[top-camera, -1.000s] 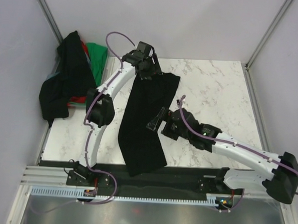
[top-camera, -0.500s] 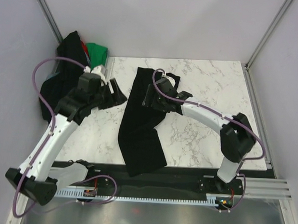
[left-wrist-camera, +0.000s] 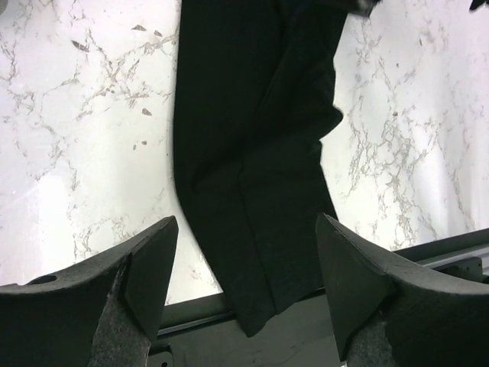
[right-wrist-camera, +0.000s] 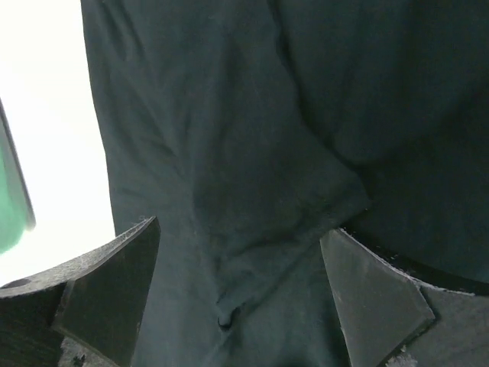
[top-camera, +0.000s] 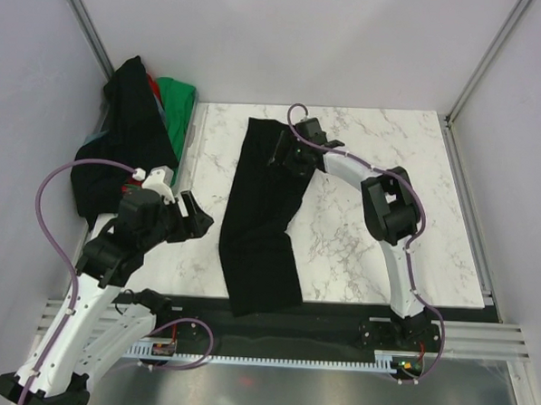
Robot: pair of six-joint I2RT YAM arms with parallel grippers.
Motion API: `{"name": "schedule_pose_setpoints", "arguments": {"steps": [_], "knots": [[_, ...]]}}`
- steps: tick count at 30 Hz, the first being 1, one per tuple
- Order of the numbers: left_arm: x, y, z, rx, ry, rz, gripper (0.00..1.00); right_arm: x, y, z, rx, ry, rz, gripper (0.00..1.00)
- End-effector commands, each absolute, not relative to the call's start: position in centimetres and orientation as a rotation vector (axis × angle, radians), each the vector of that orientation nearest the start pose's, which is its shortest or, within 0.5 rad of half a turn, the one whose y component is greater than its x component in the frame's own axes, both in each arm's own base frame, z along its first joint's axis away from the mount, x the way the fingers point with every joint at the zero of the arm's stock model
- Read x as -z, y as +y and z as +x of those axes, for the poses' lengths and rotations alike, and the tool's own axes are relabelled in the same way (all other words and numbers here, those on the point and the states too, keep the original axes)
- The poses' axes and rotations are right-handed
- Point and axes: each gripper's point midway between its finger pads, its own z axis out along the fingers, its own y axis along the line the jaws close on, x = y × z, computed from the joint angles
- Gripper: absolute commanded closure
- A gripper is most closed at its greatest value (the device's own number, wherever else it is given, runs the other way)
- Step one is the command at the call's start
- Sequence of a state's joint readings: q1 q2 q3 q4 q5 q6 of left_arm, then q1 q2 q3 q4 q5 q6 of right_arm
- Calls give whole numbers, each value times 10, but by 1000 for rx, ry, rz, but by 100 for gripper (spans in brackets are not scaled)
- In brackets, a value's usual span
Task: Fold and stack the t-shirts
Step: Fold the tshirt
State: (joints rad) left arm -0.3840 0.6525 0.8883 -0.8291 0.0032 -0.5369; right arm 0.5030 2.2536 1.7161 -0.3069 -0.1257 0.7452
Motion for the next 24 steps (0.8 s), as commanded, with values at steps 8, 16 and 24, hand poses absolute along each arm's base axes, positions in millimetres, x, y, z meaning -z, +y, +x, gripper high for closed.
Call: {"name": "schedule_pose_setpoints", "arguments": {"steps": [8,16,24], "knots": [[-219,-108,204,529,2182,-96,22,45,276,570,-562,2530,255,5],[-208,-107,209,499,2226,-121,25,-15,296,606,-788,2353,118,2],[-178,-130,209,558,2347,-195,29,-176,269,561,-716,2193,26,2]]}}
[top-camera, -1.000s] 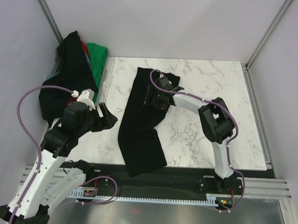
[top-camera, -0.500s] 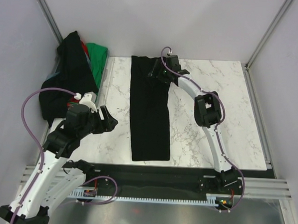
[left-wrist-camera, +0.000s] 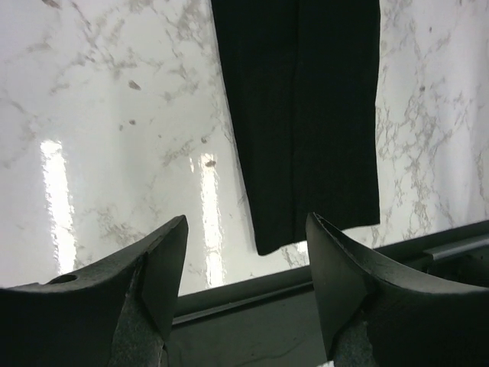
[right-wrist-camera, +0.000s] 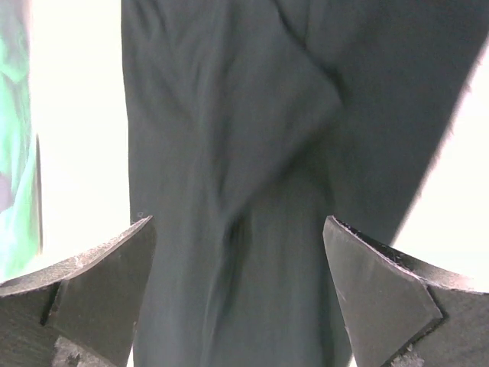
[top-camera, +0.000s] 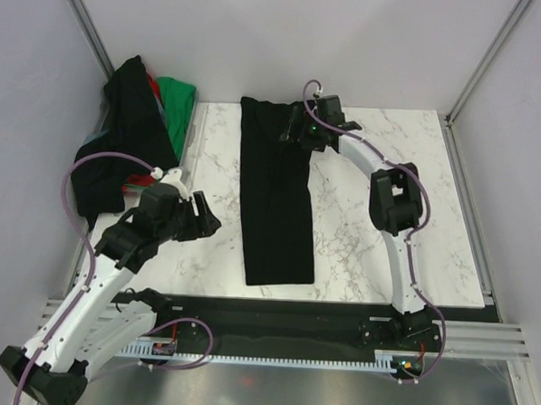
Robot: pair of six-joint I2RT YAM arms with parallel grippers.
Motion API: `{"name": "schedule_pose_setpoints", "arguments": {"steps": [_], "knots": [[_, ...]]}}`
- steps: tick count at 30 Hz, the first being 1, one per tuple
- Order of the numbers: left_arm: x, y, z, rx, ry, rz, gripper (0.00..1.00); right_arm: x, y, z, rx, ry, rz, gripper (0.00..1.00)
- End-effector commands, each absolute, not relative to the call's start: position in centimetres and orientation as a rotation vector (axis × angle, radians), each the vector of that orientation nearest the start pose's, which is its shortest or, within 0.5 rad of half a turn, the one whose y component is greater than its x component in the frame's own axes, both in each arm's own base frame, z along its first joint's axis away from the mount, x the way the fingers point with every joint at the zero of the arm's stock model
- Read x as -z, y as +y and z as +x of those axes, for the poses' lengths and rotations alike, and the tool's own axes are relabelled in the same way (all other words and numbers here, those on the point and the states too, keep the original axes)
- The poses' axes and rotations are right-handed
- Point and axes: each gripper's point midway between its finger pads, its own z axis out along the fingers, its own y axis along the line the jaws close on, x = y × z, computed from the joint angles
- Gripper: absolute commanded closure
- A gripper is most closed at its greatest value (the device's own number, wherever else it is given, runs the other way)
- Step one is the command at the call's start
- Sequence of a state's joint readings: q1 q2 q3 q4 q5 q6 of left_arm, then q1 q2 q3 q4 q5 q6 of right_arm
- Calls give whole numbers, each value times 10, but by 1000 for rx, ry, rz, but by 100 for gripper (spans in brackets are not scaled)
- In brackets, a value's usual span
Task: Fold and stack the t-shirts
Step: Fold the tshirt
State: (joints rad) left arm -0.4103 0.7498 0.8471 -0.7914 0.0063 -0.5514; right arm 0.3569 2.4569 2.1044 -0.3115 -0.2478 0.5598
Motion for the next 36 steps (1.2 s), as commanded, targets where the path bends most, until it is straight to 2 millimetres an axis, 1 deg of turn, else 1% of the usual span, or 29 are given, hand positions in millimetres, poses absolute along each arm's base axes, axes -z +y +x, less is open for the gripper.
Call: {"name": "schedule_pose_setpoints", "arguments": {"steps": [1,2,3,4,5,6,7,8,9,10,11,12,13,14,15,16,17,18,20,21,23,24,26,30,32,33,34,35,36], "knots": [[-165,-139,202,574,2391,-204,30,-216,262,544,-702,2140,17,2],[-157,-144,199,581,2417,-213,30,-193,248,525,-624,2206,54,2],[-148,-146,199,561,2433,-230,31,-193,246,507,-598,2226,51,2],[-132,-155,194,577,2467,-252,31,-219,239,486,-587,2194,54,2],[-123,-159,191,586,2488,-258,32,-184,229,458,-534,2290,62,2],[-116,-163,188,603,2501,-263,32,-176,228,437,-493,2317,60,2],[-102,-169,184,615,2520,-277,32,-187,223,414,-490,2309,60,2],[-95,-170,182,619,2534,-281,32,-149,216,380,-439,2402,60,2],[-90,-172,180,624,2541,-286,32,-138,221,356,-395,2426,34,3],[-79,-173,173,622,2569,-292,32,-145,220,335,-399,2406,28,3],[-75,-177,175,638,2564,-294,33,-114,213,306,-361,2479,52,4],[-70,-182,171,662,2581,-284,33,-108,220,284,-370,2491,25,6],[-62,-185,168,671,2597,-285,32,-93,213,260,-375,2522,77,9],[-58,-187,165,671,2610,-282,32,-86,211,246,-372,2532,48,11],[-54,-189,163,672,2618,-281,33,-83,220,232,-418,2532,69,17],[-49,-192,158,680,2633,-275,33,-84,220,223,-450,2518,86,20],[-46,-193,157,677,2640,-274,33,-67,215,209,-434,2550,85,23],[-43,-196,158,685,2641,-274,33,-64,220,201,-459,2549,88,27],[-35,-198,153,686,2662,-274,33,-52,220,190,-461,2576,72,32],[-29,-198,152,677,2671,-276,33,-49,224,187,-474,2578,58,38],[-26,-199,151,677,2678,-276,34,-42,224,180,-459,2595,48,43],[-24,-200,151,683,2681,-273,34,-40,226,177,-467,2596,33,45],[-20,-202,150,700,2682,-273,35,-36,224,171,-459,2600,48,45],[-10,-203,147,701,2695,-277,36,-30,229,163,-501,2593,43,47],[-5,-204,147,695,2704,-277,42,-24,228,159,-497,2602,35,51],[-3,-205,147,697,2710,-274,46,-22,230,159,-502,2601,33,58],[-3,-206,147,699,2712,-267,58,-20,229,157,-500,2603,33,62],[-1,-208,148,705,2713,-263,64,-17,227,156,-498,2610,37,67],[-1,-209,150,707,2710,-258,72,-16,227,156,-499,2608,40,76]]}}
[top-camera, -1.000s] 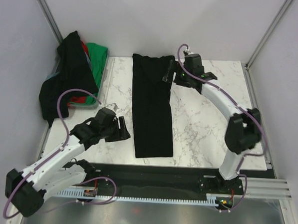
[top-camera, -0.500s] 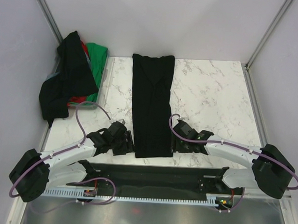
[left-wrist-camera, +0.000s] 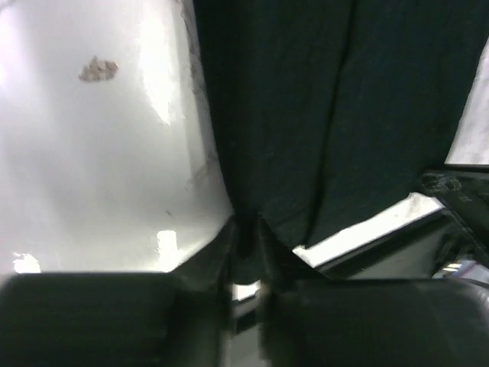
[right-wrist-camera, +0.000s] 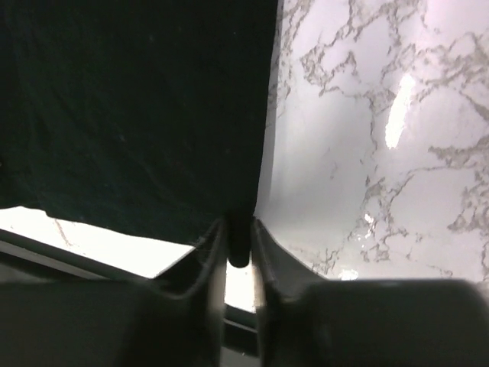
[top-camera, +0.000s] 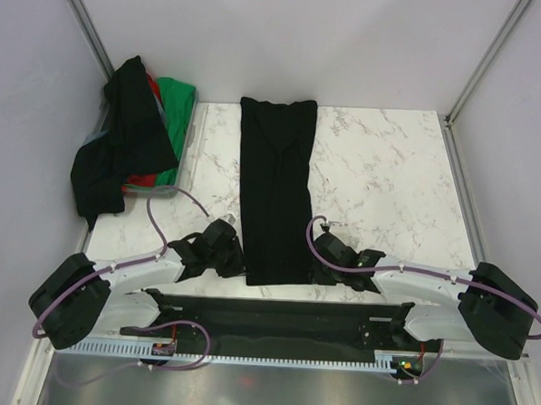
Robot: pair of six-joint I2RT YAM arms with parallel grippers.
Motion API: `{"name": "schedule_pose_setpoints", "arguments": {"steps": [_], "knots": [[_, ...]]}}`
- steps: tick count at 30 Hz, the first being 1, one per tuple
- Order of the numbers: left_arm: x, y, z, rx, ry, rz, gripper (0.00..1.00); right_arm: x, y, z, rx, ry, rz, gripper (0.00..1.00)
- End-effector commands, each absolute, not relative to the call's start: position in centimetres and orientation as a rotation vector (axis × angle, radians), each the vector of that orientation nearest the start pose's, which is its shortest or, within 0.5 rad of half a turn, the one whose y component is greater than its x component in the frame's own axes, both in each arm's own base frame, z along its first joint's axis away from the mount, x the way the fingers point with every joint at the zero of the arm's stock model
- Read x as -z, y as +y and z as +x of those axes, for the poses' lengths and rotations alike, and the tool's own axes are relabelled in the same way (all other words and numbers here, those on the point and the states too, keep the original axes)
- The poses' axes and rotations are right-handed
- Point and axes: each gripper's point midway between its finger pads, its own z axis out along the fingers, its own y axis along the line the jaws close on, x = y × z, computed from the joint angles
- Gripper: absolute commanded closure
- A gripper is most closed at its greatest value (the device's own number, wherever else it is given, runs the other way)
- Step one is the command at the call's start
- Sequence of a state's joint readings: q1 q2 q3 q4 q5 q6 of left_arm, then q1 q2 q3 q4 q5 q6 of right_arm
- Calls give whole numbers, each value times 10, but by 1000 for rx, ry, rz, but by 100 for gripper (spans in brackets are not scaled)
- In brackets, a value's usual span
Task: Fold and stack the t-shirts
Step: Fold the tshirt
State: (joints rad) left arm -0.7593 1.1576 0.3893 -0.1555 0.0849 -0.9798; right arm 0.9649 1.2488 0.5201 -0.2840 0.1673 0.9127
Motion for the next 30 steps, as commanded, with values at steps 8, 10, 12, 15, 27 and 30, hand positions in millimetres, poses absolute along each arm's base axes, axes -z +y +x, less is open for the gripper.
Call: {"name": "schedule_pose_setpoints", "arguments": {"steps": [8,10,12,15,27,30], "knots": [[-26,-203,155,669,2671,-259,98,-36,208,154,-460,2572,81,100],[-53,-197,154,703,2609,-270,98,-50,206,153,-509,2538,104,100],[-68,-191,157,711,2549,-291,98,-61,205,150,-563,2516,118,100],[-63,-184,146,729,2561,-315,98,-57,205,141,-604,2539,132,100],[-33,-175,110,801,2658,-384,98,-47,219,112,-675,2595,112,100],[-57,-180,118,811,2627,-346,98,-64,229,117,-685,2564,92,100]]}}
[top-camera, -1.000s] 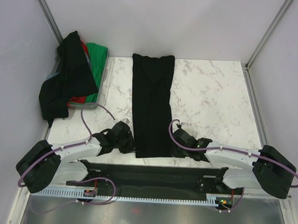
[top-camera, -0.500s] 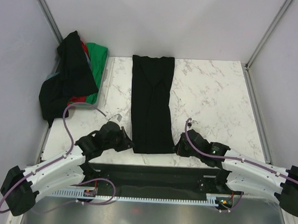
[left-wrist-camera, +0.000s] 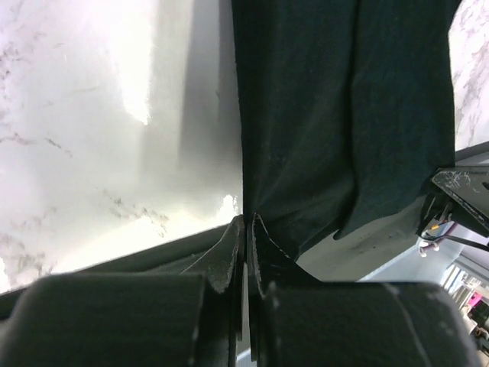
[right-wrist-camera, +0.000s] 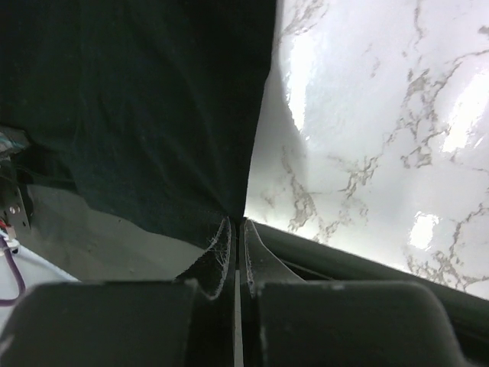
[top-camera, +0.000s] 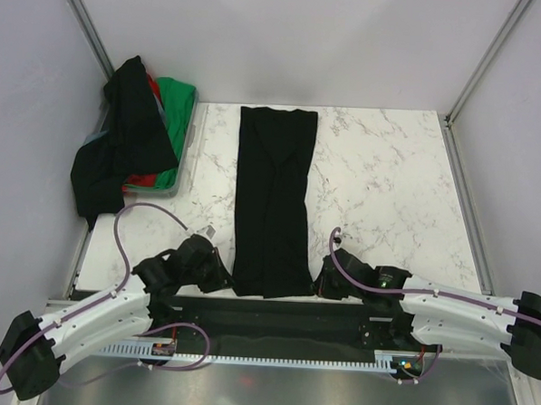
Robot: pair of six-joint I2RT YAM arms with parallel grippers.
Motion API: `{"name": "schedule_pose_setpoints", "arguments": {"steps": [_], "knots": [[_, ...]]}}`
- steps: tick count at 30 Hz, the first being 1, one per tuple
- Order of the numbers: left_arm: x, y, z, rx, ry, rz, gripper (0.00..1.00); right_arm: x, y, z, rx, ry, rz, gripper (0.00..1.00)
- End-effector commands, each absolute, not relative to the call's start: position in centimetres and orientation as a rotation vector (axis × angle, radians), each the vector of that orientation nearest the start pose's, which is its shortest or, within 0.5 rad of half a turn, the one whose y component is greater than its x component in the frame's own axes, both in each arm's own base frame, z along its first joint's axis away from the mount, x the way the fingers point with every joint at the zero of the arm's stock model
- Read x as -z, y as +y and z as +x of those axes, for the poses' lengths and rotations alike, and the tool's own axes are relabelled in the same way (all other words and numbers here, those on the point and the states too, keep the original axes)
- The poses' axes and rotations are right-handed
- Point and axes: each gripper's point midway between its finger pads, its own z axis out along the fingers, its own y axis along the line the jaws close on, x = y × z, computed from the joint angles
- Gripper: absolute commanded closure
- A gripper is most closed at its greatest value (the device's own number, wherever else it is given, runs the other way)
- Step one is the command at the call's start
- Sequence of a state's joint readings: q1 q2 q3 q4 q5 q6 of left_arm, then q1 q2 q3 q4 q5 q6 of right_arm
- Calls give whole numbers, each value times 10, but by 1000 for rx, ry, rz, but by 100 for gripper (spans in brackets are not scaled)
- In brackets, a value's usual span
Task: Fold and stack the t-shirts
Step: Fold the tshirt
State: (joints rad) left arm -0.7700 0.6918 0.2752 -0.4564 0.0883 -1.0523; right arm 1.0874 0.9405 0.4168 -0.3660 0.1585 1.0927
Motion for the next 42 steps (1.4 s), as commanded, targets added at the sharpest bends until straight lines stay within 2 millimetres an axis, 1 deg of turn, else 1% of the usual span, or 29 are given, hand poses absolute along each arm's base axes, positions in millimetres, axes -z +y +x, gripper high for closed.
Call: {"name": "schedule_pose_setpoints", "arguments": {"steps": [1,2,3,4,5,6,7,8,9,10,11,12,13,14,15,16,17,19,20,22,23,24,26,27,29,30,32,37,42], "knots": [[-63,-180,121,802,2621,-336,98,-79,235,123,-699,2533,91,100],[-69,-179,126,772,2606,-326,98,-83,229,129,-639,2519,96,100],[-87,-180,134,760,2578,-295,98,-90,227,137,-599,2493,108,100],[-91,-181,137,728,2588,-279,98,-112,233,146,-603,2446,92,100],[-97,-175,149,660,2551,-284,98,-120,227,157,-539,2409,95,100],[-116,-177,159,644,2519,-251,98,-125,228,164,-501,2398,77,100],[-115,-178,166,587,2539,-242,98,-148,235,175,-504,2358,47,100],[-121,-178,174,551,2528,-232,98,-154,234,183,-470,2350,33,100],[-140,-183,188,554,2492,-203,98,-152,233,197,-420,2361,44,100],[-146,-186,194,541,2488,-188,98,-169,241,209,-441,2336,46,100],[-141,-189,203,494,2520,-176,98,-173,241,218,-413,2329,10,100],[-160,-192,219,500,2483,-165,98,-168,241,231,-372,2348,14,100],[-166,-194,227,494,2477,-157,98,-183,246,243,-384,2323,18,100],[-174,-201,241,497,2475,-153,98,-176,243,256,-335,2340,12,100],[-178,-195,254,476,2470,-162,98,-178,244,264,-327,2341,6,100],[-179,-195,263,470,2472,-164,98,-189,249,275,-337,2322,14,100],[-184,-199,276,475,2475,-166,98,-182,244,288,-291,2337,8,100],[-183,-190,296,440,2478,-175,98,-190,249,305,-293,2325,10,100],[-178,-191,308,430,2498,-177,98,-182,246,317,-265,2342,17,100],[-173,-181,324,413,2512,-200,98,-186,250,331,-268,2335,-1,100],[-173,-181,332,421,2516,-205,98,-178,249,342,-252,2348,3,100],[-160,-175,342,394,2546,-224,98,-181,251,350,-255,2342,-11,100],[-156,-174,354,410,2564,-223,98,-168,252,364,-251,2368,-11,100],[-143,-174,361,393,2592,-228,98,-169,253,370,-257,2363,-24,100],[-142,-173,373,391,2593,-225,98,-156,253,382,-252,2389,-23,100],[-131,-172,378,375,2617,-234,98,-156,255,387,-256,2385,-32,100],[-129,-172,389,380,2617,-241,98,-145,253,398,-249,2403,-28,100],[-113,-171,418,377,2635,-261,98,-134,250,425,-239,2412,-26,100],[-98,-165,437,364,2652,-284,98,-125,253,443,-269,2420,-34,100]]}}
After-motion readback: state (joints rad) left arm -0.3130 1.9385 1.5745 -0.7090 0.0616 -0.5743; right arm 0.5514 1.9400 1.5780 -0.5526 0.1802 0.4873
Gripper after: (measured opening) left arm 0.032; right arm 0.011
